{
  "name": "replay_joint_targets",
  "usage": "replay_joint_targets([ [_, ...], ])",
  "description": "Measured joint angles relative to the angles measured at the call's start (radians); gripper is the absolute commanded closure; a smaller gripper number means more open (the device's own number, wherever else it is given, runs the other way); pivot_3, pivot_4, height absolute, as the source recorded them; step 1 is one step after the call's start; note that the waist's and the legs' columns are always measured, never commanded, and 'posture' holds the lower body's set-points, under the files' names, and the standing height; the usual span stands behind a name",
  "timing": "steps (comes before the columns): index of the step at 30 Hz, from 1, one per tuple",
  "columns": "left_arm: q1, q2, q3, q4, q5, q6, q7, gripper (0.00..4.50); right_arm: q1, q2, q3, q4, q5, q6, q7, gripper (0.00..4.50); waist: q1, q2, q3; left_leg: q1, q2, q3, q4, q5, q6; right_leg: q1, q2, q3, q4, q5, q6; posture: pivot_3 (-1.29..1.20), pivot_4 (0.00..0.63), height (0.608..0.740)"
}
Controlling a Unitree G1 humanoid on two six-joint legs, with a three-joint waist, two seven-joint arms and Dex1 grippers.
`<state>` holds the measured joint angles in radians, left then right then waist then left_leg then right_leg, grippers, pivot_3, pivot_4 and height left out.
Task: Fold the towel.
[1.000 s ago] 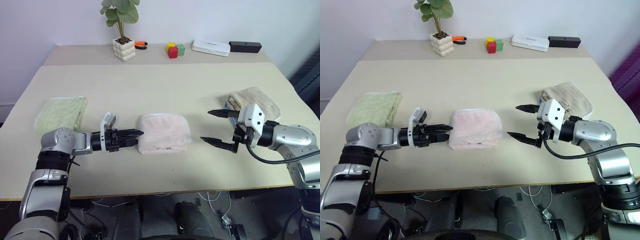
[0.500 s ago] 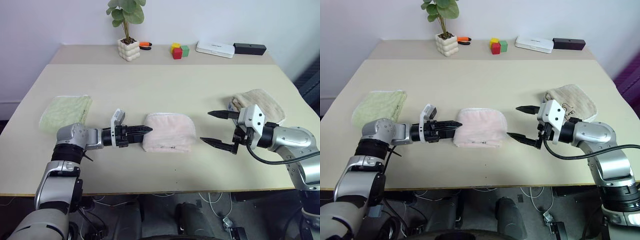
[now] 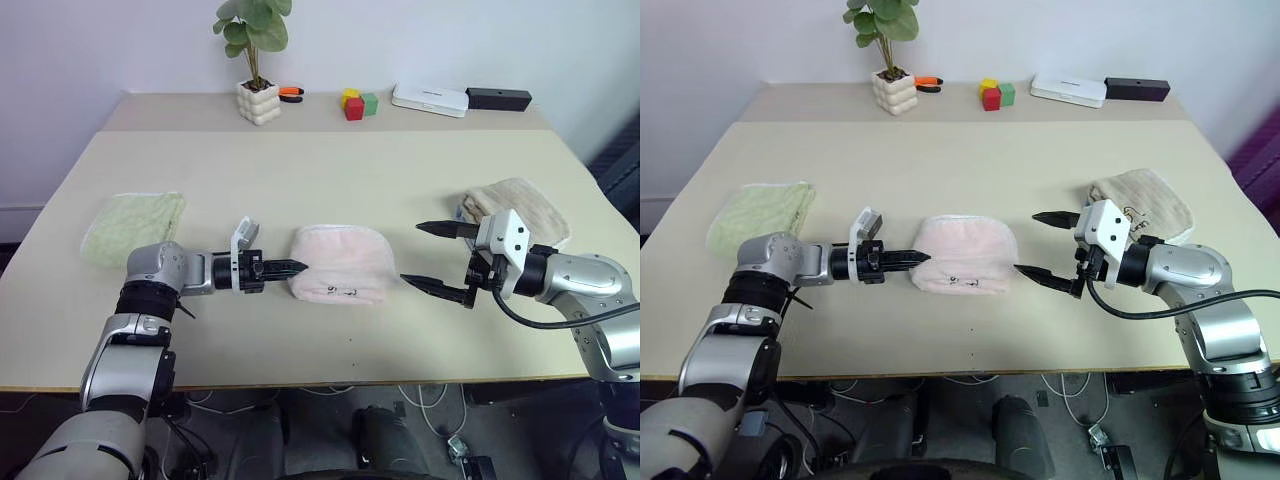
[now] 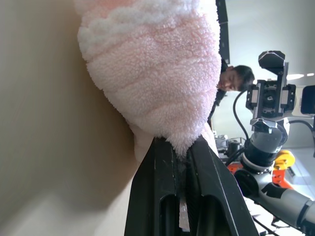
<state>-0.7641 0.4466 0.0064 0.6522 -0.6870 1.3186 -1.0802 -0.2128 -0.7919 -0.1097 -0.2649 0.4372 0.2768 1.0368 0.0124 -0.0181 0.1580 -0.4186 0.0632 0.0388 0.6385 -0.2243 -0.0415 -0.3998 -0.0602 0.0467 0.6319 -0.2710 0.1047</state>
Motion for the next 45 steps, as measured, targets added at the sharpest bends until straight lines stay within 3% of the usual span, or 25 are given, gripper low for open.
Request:
replay_joint_targets([
  [14, 0.118, 0.075, 0.088, -0.152, -0.034, 0.062, 0.021, 4.46, -0.001, 0.003, 0.003, 0.004, -0.004, -0.013, 0.000, 0.00, -0.036, 0.000, 0.000, 0.000, 0.002, -0.001, -0.008, 0.000, 0.000, -0.005, 0.004, 0.001, 0.001, 0.002, 0.003, 0.00, 0.150, 0.740],
  [17, 0.161, 0.096, 0.099, -0.199, -0.046, 0.068, 0.028, 3.49, -0.008, 0.008, 0.014, 0.012, -0.006, -0.022, 0.001, 0.00, -0.033, 0.000, 0.000, 0.001, 0.003, -0.002, -0.008, 0.000, 0.000, -0.007, 0.005, 0.001, 0.003, 0.002, 0.004, 0.00, 0.150, 0.740],
  [24, 0.217, 0.127, 0.131, -0.279, -0.077, 0.067, 0.040, 0.03, -0.035, 0.009, 0.026, 0.029, -0.011, -0.031, 0.009, 0.00, -0.023, -0.002, 0.001, -0.001, 0.003, -0.002, -0.006, 0.000, 0.000, -0.007, 0.005, 0.001, 0.003, 0.000, 0.000, 0.00, 0.150, 0.740],
  [34, 0.216, 0.208, 0.233, -0.420, -0.201, 0.088, -0.019, 0.03, -0.059, 0.041, 0.029, 0.038, -0.005, -0.015, 0.001, 0.00, -0.025, -0.004, 0.002, -0.002, 0.003, -0.002, -0.006, 0.000, 0.000, -0.008, 0.005, 0.001, 0.003, 0.000, 0.001, 0.00, 0.150, 0.740],
  [36, 0.183, 0.209, 0.278, -0.412, -0.229, 0.092, -0.012, 0.00, -0.065, 0.053, 0.028, 0.037, 0.006, 0.004, -0.002, 0.53, -0.022, -0.004, 0.003, -0.002, 0.003, -0.002, -0.006, 0.000, 0.000, -0.008, 0.005, 0.000, 0.003, 0.000, 0.001, 0.00, 0.150, 0.740],
  [39, 0.112, 0.185, 0.356, -0.378, -0.255, 0.085, 0.040, 0.87, -0.074, 0.081, 0.028, 0.036, 0.029, 0.033, -0.014, 1.78, -0.022, -0.004, 0.003, -0.002, 0.003, -0.002, -0.006, 0.000, 0.000, -0.007, 0.005, 0.000, 0.003, 0.000, 0.001, 0.00, 0.150, 0.740],
  [44, 0.105, -0.042, 0.341, -0.445, -0.167, -0.163, 0.241, 3.36, -0.187, 0.253, 0.033, 0.060, 0.035, 0.045, -0.170, 4.38, -0.022, -0.004, 0.002, -0.003, 0.003, -0.002, -0.005, 0.000, 0.000, -0.007, 0.005, 0.000, 0.003, 0.002, 0.004, 0.00, 0.150, 0.740],
  [45, 0.131, -0.078, 0.298, -0.470, -0.132, -0.208, 0.277, 3.93, -0.198, 0.289, 0.037, 0.059, 0.033, 0.044, -0.208, 4.50, -0.023, -0.004, 0.003, -0.003, 0.003, -0.002, -0.006, 0.000, 0.000, -0.007, 0.005, 0.000, 0.003, 0.002, 0.004, 0.00, 0.150, 0.740],
])
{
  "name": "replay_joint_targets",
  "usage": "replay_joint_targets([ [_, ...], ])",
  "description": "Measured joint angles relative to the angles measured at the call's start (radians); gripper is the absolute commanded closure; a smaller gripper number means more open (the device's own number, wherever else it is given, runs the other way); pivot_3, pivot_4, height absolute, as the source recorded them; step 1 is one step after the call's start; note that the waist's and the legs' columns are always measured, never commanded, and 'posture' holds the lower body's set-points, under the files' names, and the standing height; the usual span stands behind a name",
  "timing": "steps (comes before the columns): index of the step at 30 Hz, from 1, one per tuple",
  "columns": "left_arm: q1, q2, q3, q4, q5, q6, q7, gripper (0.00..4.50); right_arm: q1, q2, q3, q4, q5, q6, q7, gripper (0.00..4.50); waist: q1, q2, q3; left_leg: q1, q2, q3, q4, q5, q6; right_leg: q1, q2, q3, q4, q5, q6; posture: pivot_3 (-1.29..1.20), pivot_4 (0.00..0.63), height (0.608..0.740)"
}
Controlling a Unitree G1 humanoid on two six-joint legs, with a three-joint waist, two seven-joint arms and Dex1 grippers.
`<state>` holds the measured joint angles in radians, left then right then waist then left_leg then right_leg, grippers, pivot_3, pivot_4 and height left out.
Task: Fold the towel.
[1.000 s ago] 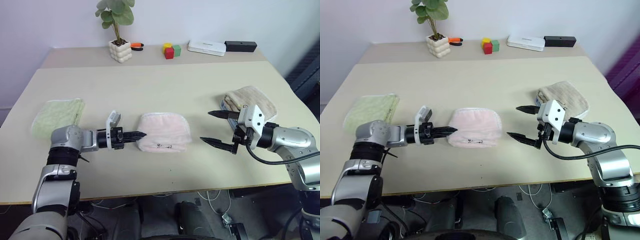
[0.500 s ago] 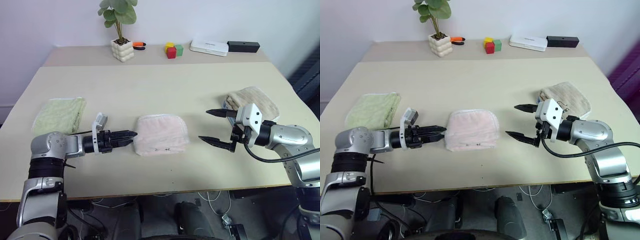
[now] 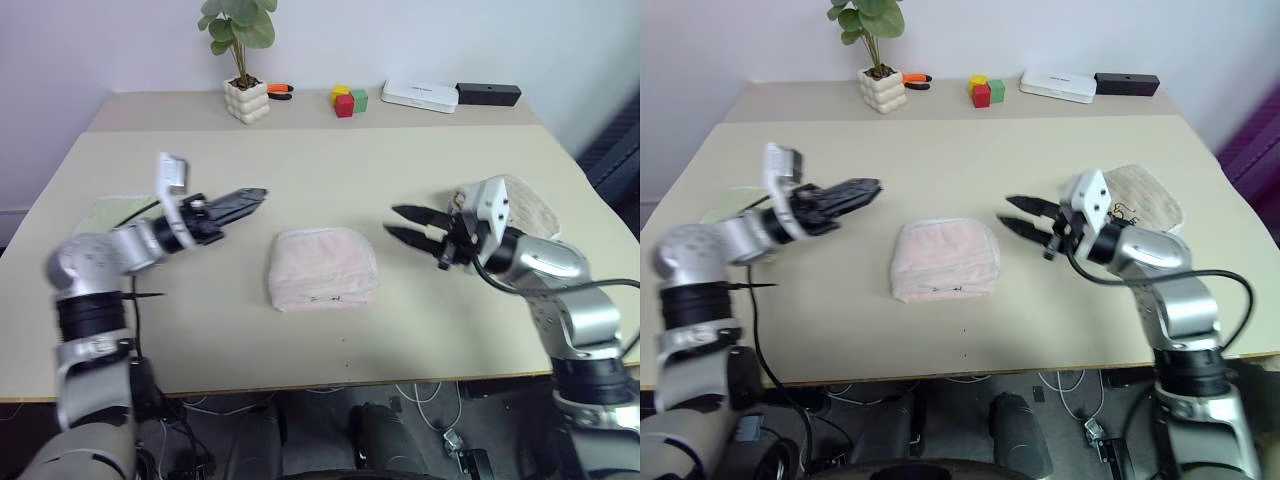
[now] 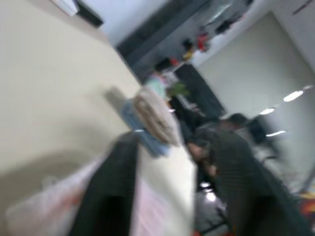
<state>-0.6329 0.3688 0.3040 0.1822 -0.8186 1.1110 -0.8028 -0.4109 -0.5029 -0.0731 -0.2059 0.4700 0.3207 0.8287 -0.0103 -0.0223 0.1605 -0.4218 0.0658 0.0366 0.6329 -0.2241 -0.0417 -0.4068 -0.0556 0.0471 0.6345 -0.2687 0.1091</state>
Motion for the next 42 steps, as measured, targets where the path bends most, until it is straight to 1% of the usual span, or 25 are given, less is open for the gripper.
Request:
replay_joint_targets([
  [1, 0.024, -0.042, -0.024, -0.009, 0.028, -0.040, 0.039, 4.49, 0.003, 0.036, 0.006, -0.001, -0.008, 0.001, -0.041, 4.50, 0.000, 0.000, 0.000, 0.000, 0.000, 0.000, -0.001, 0.000, 0.000, -0.001, 0.000, 0.000, 0.000, 0.001, 0.002, 0.00, 0.150, 0.740],
  [2, 0.031, -0.058, -0.030, -0.009, 0.034, -0.053, 0.051, 4.49, 0.005, 0.053, 0.012, 0.000, -0.011, 0.002, -0.055, 4.50, 0.000, 0.000, 0.000, -0.001, 0.000, 0.000, 0.000, 0.000, 0.000, -0.001, 0.000, 0.000, 0.000, 0.001, 0.002, 0.00, 0.150, 0.740],
  [4, 0.052, -0.135, -0.045, -0.031, 0.067, -0.124, 0.121, 4.49, 0.024, 0.115, 0.035, -0.005, -0.037, 0.001, -0.124, 4.50, 0.000, 0.000, 0.000, -0.003, 0.000, 0.000, 0.000, 0.000, 0.000, -0.003, 0.000, 0.000, 0.001, 0.001, 0.002, 0.00, 0.150, 0.740],
  [6, 0.067, -0.180, -0.083, -0.053, 0.096, -0.178, 0.163, 4.49, 0.040, 0.154, 0.077, -0.010, -0.066, 0.001, -0.171, 4.50, 0.000, 0.000, 0.000, -0.003, 0.000, 0.000, 0.000, 0.000, 0.000, -0.004, 0.000, 0.000, 0.001, 0.001, 0.002, 0.00, 0.150, 0.740],
  [9, 0.072, -0.249, -0.082, -0.058, 0.129, -0.262, 0.263, 4.49, 0.058, 0.226, 0.116, -0.016, -0.124, 0.001, -0.274, 4.50, -0.001, 0.000, 0.000, -0.003, 0.000, 0.000, 0.000, 0.000, 0.000, -0.003, 0.000, 0.000, 0.001, 0.001, 0.002, 0.00, 0.150, 0.740],
  [12, 0.077, -0.275, -0.086, -0.045, 0.200, -0.371, 0.351, 4.49, 0.077, 0.296, 0.179, -0.019, -0.197, 0.001, -0.373, 4.50, -0.002, 0.000, 0.000, -0.002, 0.000, 0.000, -0.001, 0.000, 0.000, -0.003, 0.000, 0.000, 0.001, 0.001, 0.002, 0.00, 0.150, 0.740],
  [14, 0.098, -0.274, -0.100, -0.042, 0.234, -0.416, 0.369, 4.49, 0.089, 0.330, 0.218, -0.022, -0.236, 0.010, -0.420, 4.50, -0.002, 0.000, 0.000, -0.002, 0.000, 0.000, -0.001, 0.000, 0.000, -0.003, 0.000, 0.000, 0.001, 0.001, 0.002, 0.00, 0.150, 0.740],
  [18, 0.121, -0.316, -0.123, -0.038, 0.302, -0.511, 0.437, 4.49, 0.094, 0.402, 0.243, 0.004, -0.314, 0.024, -0.542, 4.50, 0.005, 0.000, 0.000, -0.003, -0.001, -0.001, 0.000, 0.001, -0.001, -0.002, 0.000, 0.000, 0.000, 0.001, 0.002, 0.00, 0.150, 0.740],
  [21, 0.132, -0.335, -0.144, -0.041, 0.333, -0.557, 0.448, 4.49, 0.122, 0.417, 0.275, 0.025, -0.356, 0.027, -0.578, 4.50, 0.002, 0.000, 0.000, -0.003, -0.001, 0.000, 0.000, 0.001, -0.001, -0.002, 0.000, 0.001, 0.000, 0.001, 0.002, 0.00, 0.150, 0.740],
  [24, 0.153, -0.353, -0.175, -0.046, 0.347, -0.574, 0.448, 4.49, 0.129, 0.408, 0.304, 0.081, -0.403, 0.029, -0.590, 4.50, -0.001, 0.000, 0.000, -0.003, -0.001, -0.001, 0.000, 0.001, -0.001, -0.002, 0.000, 0.001, 0.000, 0.001, 0.002, 0.00, 0.150, 0.740],
  [27, 0.158, -0.356, -0.191, -0.046, 0.352, -0.581, 0.448, 4.49, 0.147, 0.404, 0.301, 0.146, -0.435, 0.030, -0.615, 4.50, -0.001, 0.000, 0.000, -0.003, -0.001, -0.001, 0.000, 0.001, -0.001, -0.002, 0.001, 0.001, 0.000, 0.001, 0.002, 0.00, 0.150, 0.740],
  [36, 0.169, -0.313, -0.188, -0.032, 0.370, -0.610, 0.443, 4.49, 0.173, 0.393, 0.291, 0.150, -0.466, 0.009, -0.636, 4.50, 0.002, 0.000, -0.001, -0.003, -0.001, -0.001, 0.000, 0.001, -0.001, -0.001, 0.001, 0.000, -0.001, 0.001, 0.002, 0.00, 0.150, 0.740],
  [42, 0.170, -0.306, -0.171, 0.002, 0.375, -0.629, 0.440, 4.49, 0.181, 0.390, 0.290, 0.148, -0.466, -0.013, -0.634, 4.50, 0.001, 0.000, -0.001, -0.002, -0.001, -0.002, 0.000, 0.001, -0.001, -0.001, 0.001, 0.000, -0.001, 0.001, 0.002, 0.00, 0.150, 0.740],
])
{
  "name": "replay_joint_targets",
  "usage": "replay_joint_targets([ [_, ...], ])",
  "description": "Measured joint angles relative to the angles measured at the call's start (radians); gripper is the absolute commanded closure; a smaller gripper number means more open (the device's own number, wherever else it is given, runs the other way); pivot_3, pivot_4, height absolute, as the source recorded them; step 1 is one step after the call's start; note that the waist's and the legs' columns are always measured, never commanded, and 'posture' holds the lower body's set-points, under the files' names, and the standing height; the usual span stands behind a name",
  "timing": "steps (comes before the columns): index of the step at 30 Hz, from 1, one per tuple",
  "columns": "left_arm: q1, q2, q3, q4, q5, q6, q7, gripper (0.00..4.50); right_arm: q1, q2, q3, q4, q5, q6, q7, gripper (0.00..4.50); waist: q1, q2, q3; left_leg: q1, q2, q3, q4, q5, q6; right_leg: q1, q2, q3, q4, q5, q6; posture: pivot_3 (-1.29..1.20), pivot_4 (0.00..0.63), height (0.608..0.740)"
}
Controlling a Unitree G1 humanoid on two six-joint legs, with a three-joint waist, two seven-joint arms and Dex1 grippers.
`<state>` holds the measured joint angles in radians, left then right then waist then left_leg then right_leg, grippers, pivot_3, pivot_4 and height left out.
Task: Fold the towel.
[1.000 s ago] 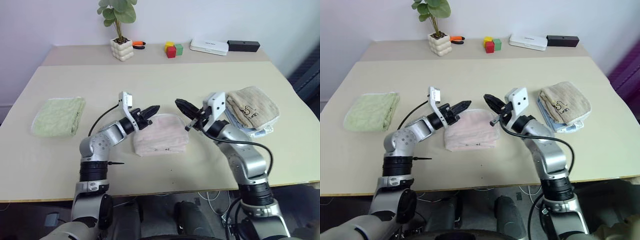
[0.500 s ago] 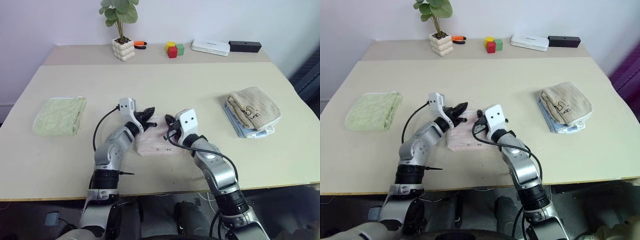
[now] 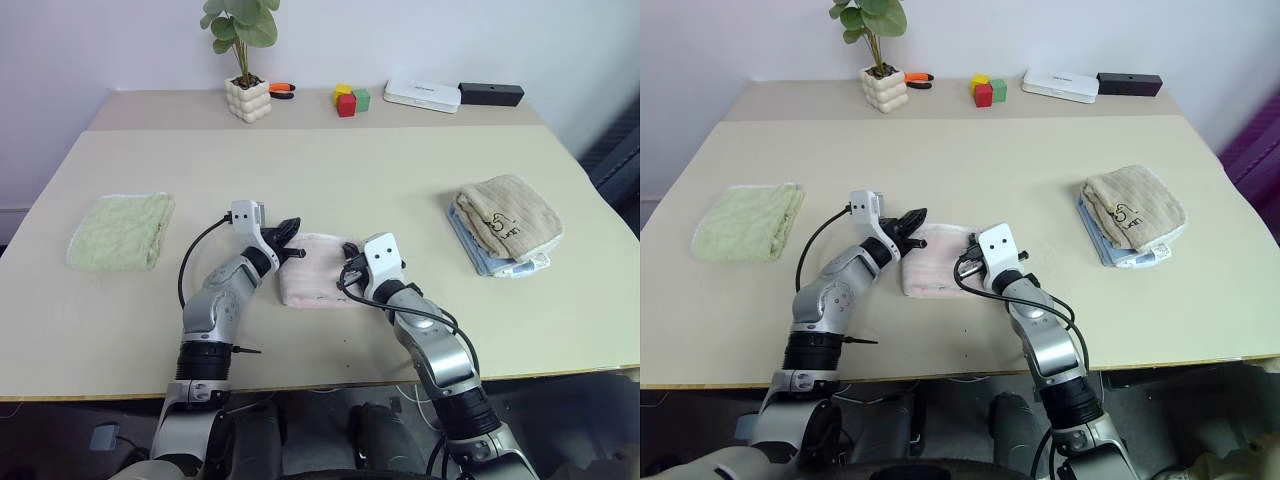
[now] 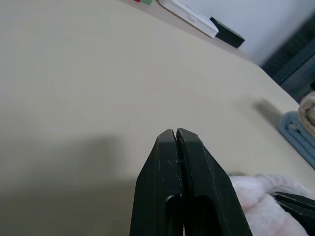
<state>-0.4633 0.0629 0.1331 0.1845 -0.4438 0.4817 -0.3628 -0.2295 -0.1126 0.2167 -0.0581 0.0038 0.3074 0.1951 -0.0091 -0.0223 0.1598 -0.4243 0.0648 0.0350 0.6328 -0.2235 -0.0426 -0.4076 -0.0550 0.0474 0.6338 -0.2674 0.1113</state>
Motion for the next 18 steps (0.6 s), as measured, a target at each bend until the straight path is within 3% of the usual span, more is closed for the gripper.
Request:
replay_joint_targets([
  [7, 0.001, 0.026, -0.001, 0.005, 0.005, -0.011, -0.011, 4.49, -0.001, -0.005, -0.018, -0.002, -0.021, -0.013, -0.021, 4.50, -0.001, 0.000, 0.000, 0.000, 0.000, 0.000, 0.000, 0.000, 0.000, 0.000, 0.000, 0.000, 0.000, 0.000, 0.000, 0.00, 0.150, 0.740],
  [18, 0.030, 0.116, -0.006, -0.316, -0.211, 0.211, -0.153, 4.49, -0.098, -0.012, -0.108, -0.260, 0.099, 0.099, 0.050, 4.50, -0.005, 0.000, 0.000, 0.000, 0.001, -0.001, -0.001, 0.000, 0.000, -0.001, 0.001, 0.000, 0.000, 0.000, 0.000, 0.00, 0.150, 0.740],
])
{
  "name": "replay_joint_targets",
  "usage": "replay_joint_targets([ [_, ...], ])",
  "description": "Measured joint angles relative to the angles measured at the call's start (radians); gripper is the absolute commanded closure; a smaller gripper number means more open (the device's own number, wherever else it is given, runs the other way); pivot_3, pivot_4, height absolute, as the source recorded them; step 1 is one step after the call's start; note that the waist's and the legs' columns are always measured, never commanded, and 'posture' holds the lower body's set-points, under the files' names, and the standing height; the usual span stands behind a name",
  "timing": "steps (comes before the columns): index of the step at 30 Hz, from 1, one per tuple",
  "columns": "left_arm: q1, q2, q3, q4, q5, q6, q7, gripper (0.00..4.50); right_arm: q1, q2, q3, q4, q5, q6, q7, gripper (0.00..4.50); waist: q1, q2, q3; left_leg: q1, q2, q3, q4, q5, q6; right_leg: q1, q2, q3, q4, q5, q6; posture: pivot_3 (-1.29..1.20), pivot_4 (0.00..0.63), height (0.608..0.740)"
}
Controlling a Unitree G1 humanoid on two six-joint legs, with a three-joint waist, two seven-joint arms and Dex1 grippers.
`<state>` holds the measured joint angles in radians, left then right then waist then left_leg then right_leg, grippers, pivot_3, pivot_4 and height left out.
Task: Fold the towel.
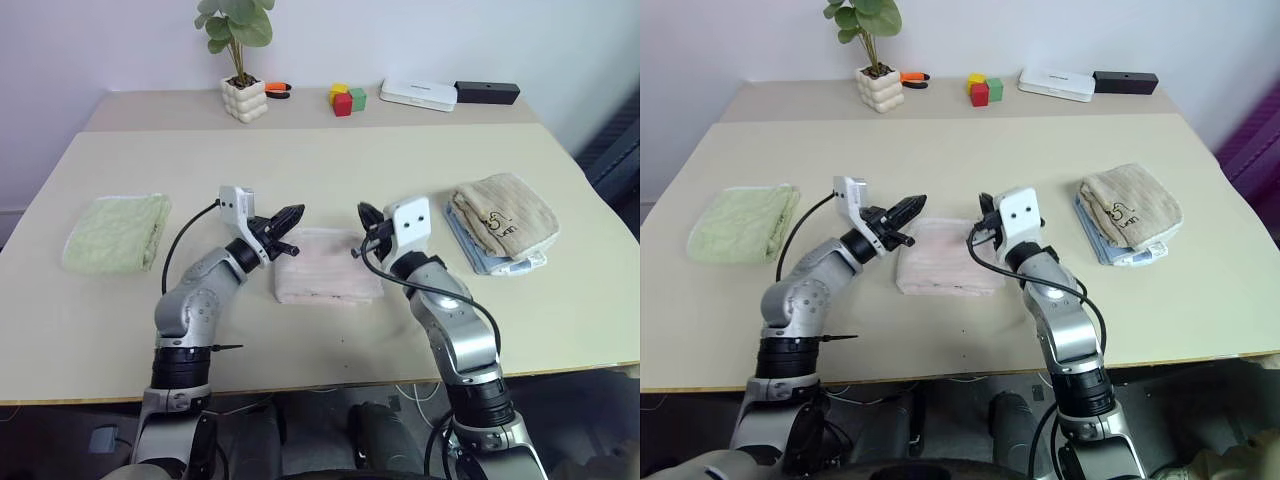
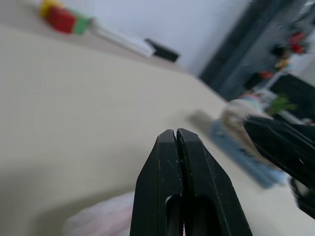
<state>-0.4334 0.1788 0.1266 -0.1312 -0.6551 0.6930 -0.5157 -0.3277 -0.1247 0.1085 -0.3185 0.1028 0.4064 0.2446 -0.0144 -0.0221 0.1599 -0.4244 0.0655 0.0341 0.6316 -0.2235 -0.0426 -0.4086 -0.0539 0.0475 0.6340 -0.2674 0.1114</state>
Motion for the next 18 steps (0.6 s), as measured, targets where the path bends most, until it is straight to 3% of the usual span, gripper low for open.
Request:
replay_joint_targets([
  [9, 0.136, 0.005, -0.215, -0.062, 0.055, 0.100, 0.023, 4.49, 0.132, 0.035, 0.063, 0.119, -0.059, 0.023, -0.065, 4.50, -0.004, 0.000, 0.000, 0.000, 0.001, -0.001, 0.000, 0.000, 0.000, -0.001, 0.002, 0.002, 0.000, 0.000, -0.001, 0.00, 0.150, 0.740],
  [18, 0.189, 0.018, -0.192, 0.007, 0.114, -0.053, 0.000, 4.49, 0.144, 0.039, 0.082, 0.216, -0.097, -0.087, -0.064, 4.50, -0.002, 0.000, 0.000, 0.001, 0.001, -0.003, 0.000, 0.000, 0.000, 0.000, 0.004, 0.002, 0.000, -0.002, -0.004, 0.00, 0.150, 0.740],
])
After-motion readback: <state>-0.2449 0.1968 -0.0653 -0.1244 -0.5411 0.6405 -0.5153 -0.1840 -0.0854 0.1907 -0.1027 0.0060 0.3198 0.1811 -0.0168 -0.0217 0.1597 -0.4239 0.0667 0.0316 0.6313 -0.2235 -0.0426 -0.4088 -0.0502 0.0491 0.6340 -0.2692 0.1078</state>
